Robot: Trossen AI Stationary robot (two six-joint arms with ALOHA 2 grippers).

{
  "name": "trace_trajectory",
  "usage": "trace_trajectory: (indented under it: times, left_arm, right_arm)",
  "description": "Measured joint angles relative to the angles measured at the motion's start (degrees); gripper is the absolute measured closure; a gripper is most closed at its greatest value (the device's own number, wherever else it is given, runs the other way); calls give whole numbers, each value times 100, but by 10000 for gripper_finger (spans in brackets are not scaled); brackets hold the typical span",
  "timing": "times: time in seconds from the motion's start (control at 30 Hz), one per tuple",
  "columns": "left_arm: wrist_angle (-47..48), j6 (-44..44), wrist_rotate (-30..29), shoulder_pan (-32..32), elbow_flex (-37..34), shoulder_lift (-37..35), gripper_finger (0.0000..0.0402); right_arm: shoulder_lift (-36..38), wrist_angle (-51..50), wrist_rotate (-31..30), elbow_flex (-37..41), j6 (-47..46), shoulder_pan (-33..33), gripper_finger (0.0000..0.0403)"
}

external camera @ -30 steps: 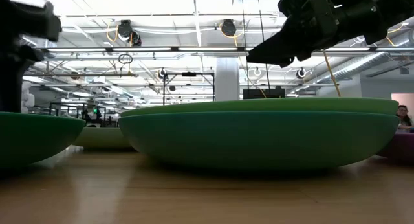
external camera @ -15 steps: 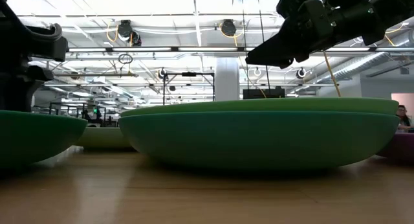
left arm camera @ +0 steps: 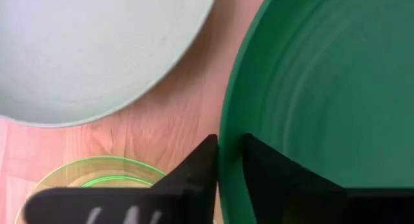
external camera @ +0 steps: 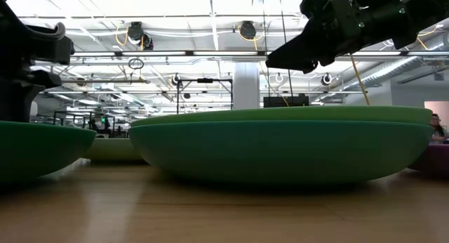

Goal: Stack plastic plates
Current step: Stack the dark green plate on top of light green plate

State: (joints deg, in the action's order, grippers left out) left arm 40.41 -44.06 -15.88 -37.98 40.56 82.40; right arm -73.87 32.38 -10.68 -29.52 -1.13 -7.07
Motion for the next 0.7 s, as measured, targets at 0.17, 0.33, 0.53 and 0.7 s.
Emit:
trace_trajectory:
  times: [0.17, 0.33, 0.53, 0.7]
  left_arm:
    - [103, -7, 2, 0, 21, -23, 371]
    - [143, -139, 7, -100, 26, -113, 378]
    - [187, -411, 12, -292, 30, -462, 382]
    - [340, -685, -11, -410, 30, -885, 384]
  right_arm:
    - [0, 0, 0, 0, -76, 0, 252]
    - [0, -2, 0, 0, -120, 0, 252]
    - [0, 41, 0, 0, -194, -2, 252]
    - [0, 102, 0, 0, -252, 0, 252]
